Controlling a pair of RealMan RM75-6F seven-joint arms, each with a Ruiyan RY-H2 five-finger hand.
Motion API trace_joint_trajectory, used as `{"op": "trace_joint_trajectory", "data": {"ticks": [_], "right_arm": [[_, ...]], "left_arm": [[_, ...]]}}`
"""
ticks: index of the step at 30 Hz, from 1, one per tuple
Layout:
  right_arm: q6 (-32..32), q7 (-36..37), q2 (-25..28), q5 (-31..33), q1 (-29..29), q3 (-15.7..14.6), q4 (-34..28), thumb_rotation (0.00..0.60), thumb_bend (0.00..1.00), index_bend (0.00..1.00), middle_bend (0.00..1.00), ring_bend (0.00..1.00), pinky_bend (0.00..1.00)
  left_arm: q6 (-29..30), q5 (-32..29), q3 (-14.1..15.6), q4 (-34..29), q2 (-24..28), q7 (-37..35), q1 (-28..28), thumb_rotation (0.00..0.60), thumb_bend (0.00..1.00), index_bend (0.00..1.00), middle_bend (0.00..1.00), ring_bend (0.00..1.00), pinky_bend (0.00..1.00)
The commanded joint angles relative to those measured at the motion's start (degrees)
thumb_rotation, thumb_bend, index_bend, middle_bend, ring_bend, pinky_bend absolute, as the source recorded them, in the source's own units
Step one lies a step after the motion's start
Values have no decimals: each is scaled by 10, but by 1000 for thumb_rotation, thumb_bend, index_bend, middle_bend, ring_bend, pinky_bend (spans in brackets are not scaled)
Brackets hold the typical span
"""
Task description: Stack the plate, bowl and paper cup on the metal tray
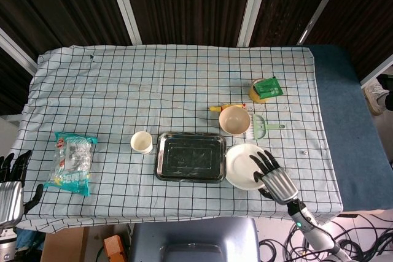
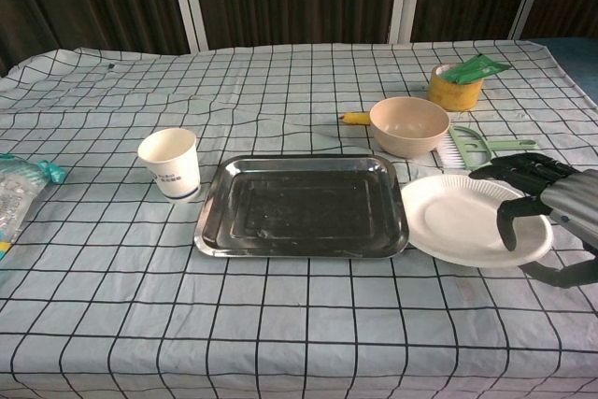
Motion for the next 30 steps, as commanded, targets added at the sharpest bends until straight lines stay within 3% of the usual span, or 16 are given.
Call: {"op": "trace_joint_trajectory", "data": {"ticks": [1,22,30], "right_arm": [[14,-1,1,-5,1,1,-5,600,577,633,103,0,0],[119,-80,45,-49,26,43,-95,600,577,685,113,0,0],[83,-112,37,-59,72,66,-133,600,576,687,119,0,0]], "left_arm": [[0,0,0,0,0,0,0,600,372,3,139,42,52],[0,1,-1,0,0,-1,0,600,372,0,139,42,49],[-2,-1,-2,-1,0,-2,-1,600,371,0,140,42,49]]}}
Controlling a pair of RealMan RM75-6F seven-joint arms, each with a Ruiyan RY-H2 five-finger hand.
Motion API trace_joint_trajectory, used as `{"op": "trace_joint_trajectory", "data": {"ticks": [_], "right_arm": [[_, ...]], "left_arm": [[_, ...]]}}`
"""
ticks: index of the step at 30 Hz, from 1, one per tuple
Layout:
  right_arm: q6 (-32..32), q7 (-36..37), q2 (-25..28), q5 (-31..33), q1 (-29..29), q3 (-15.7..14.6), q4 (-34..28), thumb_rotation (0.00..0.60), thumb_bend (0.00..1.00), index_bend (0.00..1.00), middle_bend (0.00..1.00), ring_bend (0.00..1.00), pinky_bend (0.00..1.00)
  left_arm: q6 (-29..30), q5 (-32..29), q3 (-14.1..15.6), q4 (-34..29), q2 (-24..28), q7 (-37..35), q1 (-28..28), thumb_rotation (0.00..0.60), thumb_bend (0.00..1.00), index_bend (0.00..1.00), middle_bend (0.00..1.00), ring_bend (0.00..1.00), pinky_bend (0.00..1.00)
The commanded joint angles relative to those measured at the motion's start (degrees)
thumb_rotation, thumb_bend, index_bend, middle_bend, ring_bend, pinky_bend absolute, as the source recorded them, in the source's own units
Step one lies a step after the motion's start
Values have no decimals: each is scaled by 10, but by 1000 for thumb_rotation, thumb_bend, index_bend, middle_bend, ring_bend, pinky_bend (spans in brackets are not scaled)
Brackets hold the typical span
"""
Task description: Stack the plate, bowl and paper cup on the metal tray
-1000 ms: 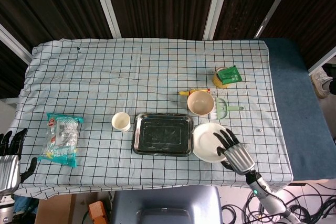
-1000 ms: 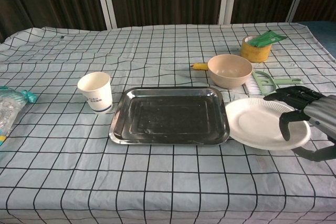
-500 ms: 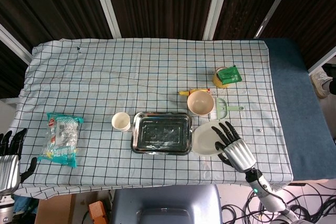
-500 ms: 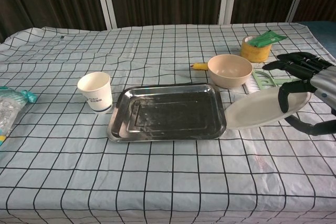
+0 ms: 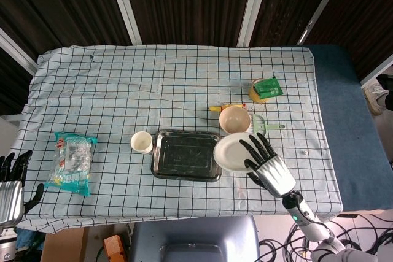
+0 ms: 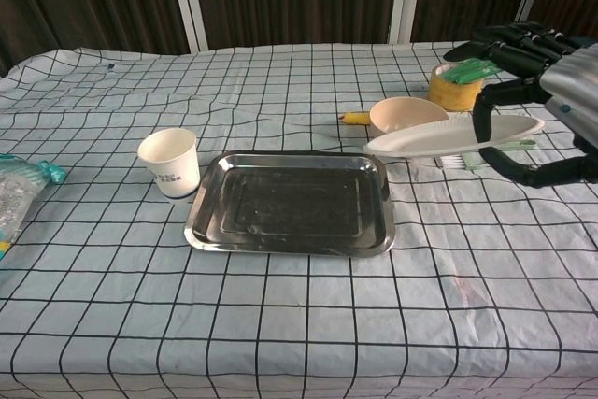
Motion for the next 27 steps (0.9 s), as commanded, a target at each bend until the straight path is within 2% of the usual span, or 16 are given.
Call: {"op": "trace_joint_trajectory", "data": {"ticks": [1,9,15,19,27], "right_arm": [[-29,-20,-13,-7,29,12,-12,600,576,687,119,0,0],[-97,-37,-97,-6,97,34,46,600,576,687,124,0,0],[-114,-34,-174,-7,139,43,141,600,576,692,134,0,0],[-130,-13,-218,14,157,52,200,600,576,693,135,0,0],[-145,15,-262,32,175,46,265,600,576,693,135,0,0]], "left_arm": [[0,0,0,0,0,0,0,600,371,0,139,42,49],[1,0,-1,-1,3,-4,1,600,372,0,139,42,49],[0,1,0,-1,5,-7,0,600,372,0,139,42,49],[0,2,0,-1,6,-9,0,600,372,0,139,42,49],[-5,-1,0,-1,6,-11,-1,600,371,0,140,42,49]]}}
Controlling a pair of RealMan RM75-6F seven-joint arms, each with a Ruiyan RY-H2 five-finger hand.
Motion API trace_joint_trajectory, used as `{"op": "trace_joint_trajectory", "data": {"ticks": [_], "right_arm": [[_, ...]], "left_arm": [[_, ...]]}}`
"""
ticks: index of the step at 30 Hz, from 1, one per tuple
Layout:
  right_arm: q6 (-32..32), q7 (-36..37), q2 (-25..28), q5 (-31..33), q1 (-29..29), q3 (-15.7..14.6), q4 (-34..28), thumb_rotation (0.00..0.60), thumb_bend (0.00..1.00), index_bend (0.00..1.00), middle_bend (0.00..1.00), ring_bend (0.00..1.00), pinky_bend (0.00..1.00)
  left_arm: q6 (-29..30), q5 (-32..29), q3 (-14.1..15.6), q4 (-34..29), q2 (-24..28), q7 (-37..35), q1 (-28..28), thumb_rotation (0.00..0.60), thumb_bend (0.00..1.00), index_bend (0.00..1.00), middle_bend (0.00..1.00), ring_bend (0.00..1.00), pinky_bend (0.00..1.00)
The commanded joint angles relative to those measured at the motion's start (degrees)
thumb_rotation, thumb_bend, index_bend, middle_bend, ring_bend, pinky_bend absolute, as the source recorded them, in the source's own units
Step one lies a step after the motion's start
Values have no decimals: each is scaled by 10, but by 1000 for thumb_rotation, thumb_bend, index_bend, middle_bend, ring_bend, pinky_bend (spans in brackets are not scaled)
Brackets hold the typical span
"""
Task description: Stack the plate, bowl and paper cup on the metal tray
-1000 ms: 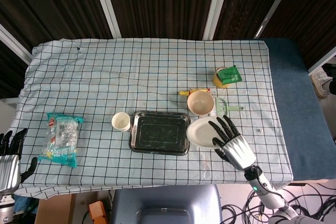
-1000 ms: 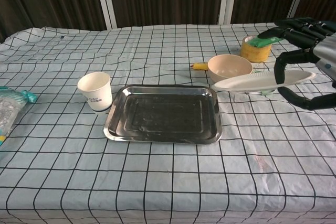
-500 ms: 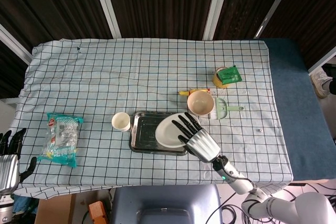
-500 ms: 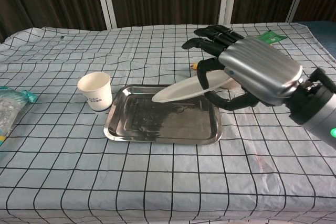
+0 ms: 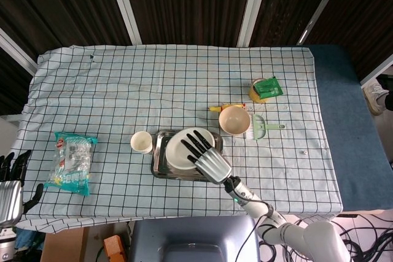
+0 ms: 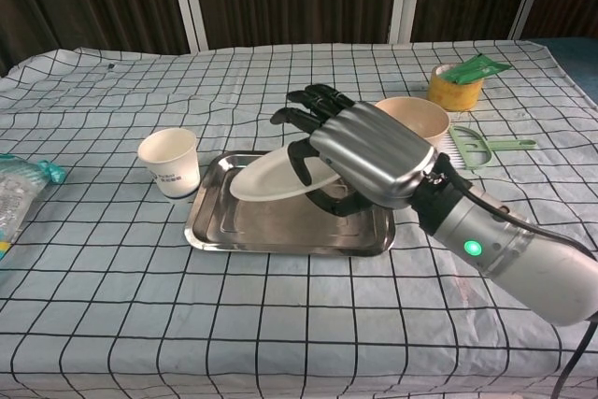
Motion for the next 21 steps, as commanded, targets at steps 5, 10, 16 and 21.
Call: {"op": "trace_joint_trajectory", "data": {"ticks": [5,10,16,21], "right_arm": [[-19,17,-27,15,9,-15,36,600,576,690,135,0,0],[-22,20,-29,16,7,-32,39,600,576,648,134,0,0],[-53,12,-28,31,10,-37,22,600,520,528,135,0,0],[-73,-13,-24,46,12,-33,2,600,430,401,112,0,0]], "left_arm": [[-2,-1,0,0,-1,2,-1,600,372,0,139,42,49],[-1,0,0,1,-1,2,-1,600,371,0,138,42,49],[0,2,1,3,-3,8,-2,600,372,0,139,42,49],[2,4,1,3,-3,6,-1,600,372,0,139,42,49]]}}
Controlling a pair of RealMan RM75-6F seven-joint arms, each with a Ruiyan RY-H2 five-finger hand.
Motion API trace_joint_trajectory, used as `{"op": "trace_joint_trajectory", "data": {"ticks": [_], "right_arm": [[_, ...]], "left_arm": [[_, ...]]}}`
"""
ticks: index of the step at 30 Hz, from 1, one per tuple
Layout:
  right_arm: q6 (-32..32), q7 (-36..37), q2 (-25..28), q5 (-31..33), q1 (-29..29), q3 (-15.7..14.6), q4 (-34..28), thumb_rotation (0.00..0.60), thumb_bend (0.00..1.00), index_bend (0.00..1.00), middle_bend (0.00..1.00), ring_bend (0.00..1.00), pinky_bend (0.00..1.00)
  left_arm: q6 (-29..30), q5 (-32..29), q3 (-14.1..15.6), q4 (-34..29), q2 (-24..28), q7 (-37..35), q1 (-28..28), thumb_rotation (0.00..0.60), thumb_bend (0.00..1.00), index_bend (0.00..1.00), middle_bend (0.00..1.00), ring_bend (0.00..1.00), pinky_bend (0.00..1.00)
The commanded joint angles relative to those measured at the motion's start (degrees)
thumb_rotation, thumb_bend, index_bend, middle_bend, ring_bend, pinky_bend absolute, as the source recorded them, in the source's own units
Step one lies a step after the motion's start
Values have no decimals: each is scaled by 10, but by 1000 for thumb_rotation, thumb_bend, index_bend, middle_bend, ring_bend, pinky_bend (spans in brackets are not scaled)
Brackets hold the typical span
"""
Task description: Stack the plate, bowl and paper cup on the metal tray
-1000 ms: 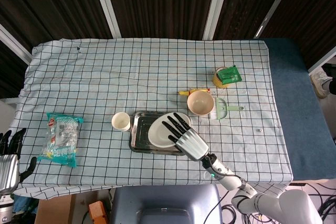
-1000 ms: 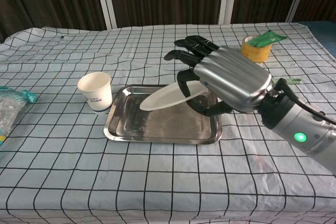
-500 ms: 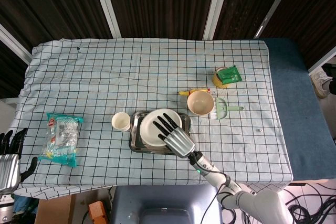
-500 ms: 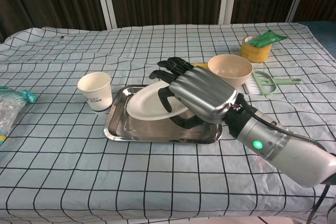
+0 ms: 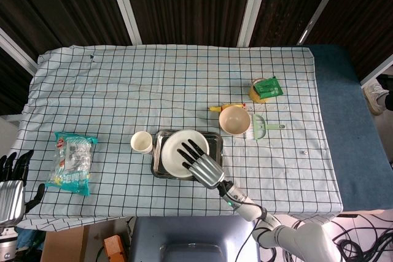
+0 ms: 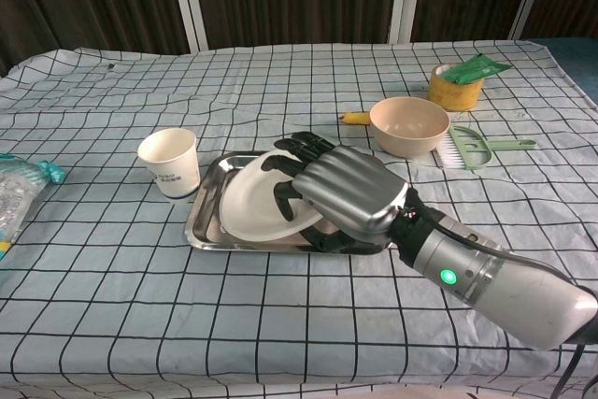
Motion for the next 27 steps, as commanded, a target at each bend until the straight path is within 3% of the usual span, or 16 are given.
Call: {"op": "trace_joint_trajectory", "data": {"ticks": [1,6,13,27], "right_arm": [[-12,-10,5,12,1,3,-19,600,417,373,105,0,0],[-10,-16,21,15,-1,0,-50,600,377,288,90,0,0],[-23,-32,48,28,-6,-1,-109,600,291,261,78,0,0],[-87,-155,73,99,12,57,-203,600,42,147,19,0,0]], "left_arm": [[1,1,0,0,1,-1,1,600,371,0,139,42,49],[2,3,1,0,1,-4,1,600,370,0,139,42,48],[-3,1,1,0,1,-5,-1,600,371,0,138,42,49],[-5,4,2,-1,6,-17,-2,600,371,0,138,41,48]]}}
